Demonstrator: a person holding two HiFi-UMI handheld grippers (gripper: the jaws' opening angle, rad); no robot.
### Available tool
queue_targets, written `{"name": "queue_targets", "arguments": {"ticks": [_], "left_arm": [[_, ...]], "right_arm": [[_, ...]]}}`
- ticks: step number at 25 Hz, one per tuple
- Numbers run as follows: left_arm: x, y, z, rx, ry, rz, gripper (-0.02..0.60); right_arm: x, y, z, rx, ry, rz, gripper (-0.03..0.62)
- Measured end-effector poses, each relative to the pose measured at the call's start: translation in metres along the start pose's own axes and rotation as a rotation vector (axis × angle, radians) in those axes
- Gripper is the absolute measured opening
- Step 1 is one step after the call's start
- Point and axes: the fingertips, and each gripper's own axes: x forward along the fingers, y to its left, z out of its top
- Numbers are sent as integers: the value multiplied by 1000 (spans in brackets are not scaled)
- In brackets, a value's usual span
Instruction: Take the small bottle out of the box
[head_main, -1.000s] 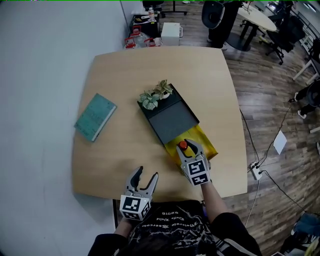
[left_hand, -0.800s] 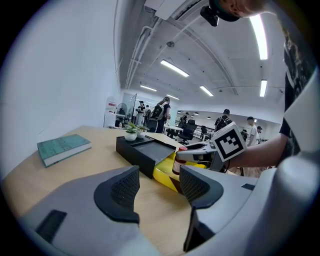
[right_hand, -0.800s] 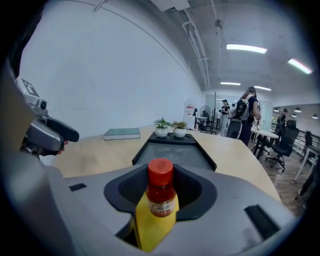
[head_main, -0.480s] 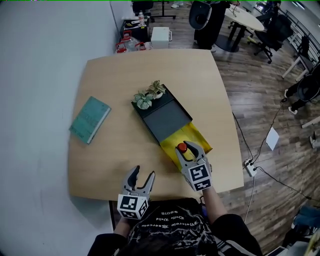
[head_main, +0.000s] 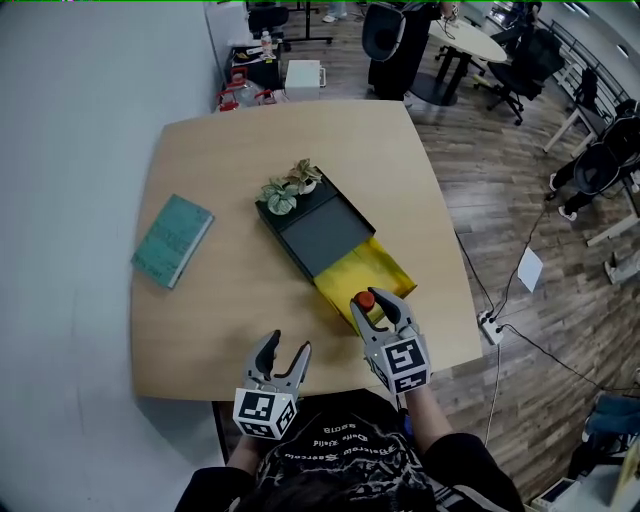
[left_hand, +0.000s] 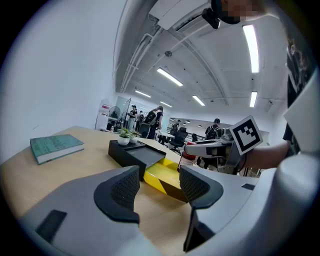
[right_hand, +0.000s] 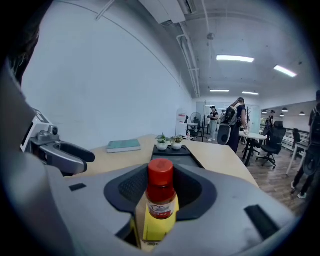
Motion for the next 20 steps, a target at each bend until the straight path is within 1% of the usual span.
{"name": "queue_targets", "arguments": {"ticks": [6, 11, 15, 20], "left_arm": [[-10, -1, 3, 1, -17, -53, 256], [-19, 3, 7, 5, -25, -83, 256], [-26, 6, 8, 27, -30, -114, 256], [-34, 13, 8, 35, -39, -121, 256]], "right_arm": [[-24, 15, 4, 6, -34, -52, 156], [-49, 27, 3, 31, -66, -127, 156], [-61, 41, -1, 38, -80, -158, 156], [-74, 52, -12, 53, -95, -196, 156]]}}
